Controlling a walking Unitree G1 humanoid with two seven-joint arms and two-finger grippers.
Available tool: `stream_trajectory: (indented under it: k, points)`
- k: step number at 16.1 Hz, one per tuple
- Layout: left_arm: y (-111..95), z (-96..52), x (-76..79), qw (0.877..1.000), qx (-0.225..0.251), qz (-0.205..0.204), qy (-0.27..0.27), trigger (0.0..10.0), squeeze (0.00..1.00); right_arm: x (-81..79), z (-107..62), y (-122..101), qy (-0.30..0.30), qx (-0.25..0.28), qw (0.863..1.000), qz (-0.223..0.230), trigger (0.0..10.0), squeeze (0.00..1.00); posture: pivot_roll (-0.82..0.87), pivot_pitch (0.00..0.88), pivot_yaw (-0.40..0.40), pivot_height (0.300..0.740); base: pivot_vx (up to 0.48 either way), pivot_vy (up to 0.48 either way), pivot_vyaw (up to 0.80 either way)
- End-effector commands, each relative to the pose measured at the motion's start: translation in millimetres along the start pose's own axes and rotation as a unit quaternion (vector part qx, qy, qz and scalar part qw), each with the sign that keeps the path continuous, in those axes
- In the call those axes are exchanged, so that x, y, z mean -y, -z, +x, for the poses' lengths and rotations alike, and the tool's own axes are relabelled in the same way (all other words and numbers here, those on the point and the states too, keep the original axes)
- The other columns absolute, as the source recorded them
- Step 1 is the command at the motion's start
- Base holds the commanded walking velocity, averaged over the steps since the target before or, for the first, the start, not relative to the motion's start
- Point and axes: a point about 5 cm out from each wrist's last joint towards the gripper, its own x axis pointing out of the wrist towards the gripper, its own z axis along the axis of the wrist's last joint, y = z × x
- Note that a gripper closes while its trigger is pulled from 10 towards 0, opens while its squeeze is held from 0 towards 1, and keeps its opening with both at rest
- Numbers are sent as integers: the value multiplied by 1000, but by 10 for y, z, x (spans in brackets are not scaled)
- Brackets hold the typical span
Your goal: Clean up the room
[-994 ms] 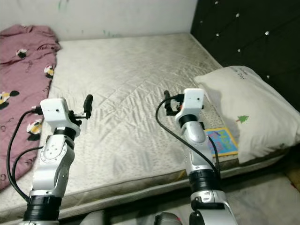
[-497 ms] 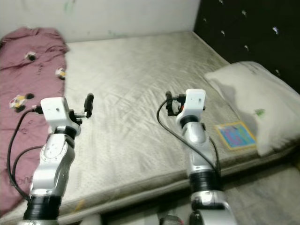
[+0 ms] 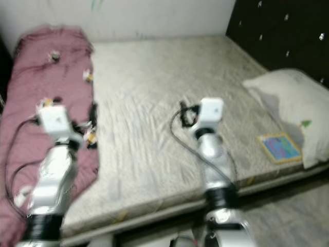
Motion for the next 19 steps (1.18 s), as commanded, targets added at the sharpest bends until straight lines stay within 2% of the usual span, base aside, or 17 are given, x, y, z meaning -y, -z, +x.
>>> stream_trajectory:
  k: [1,4,10,19]
  points:
    - [-24,5,76,1000,6,-1,10,10000,0,84,6,-48,8,8,1000,-11,10000,0,-43,0,-23,740,0,0,0]
    - [-22,8,80,1000,7,5,10,10000,0,81,3,-53,6,11,1000,-12,10000,0,-43,0,-23,740,0,0,0]
    - [-4,11,70,1000,-1,5,7,10000,0,66,3,-46,4,11,1000,-14,10000,0,-41,0,-22,740,0,0,750]
    - [19,18,81,1000,-13,-2,13,10000,0,65,11,-42,6,10,1000,-10,10000,0,-41,0,-20,740,0,456,0]
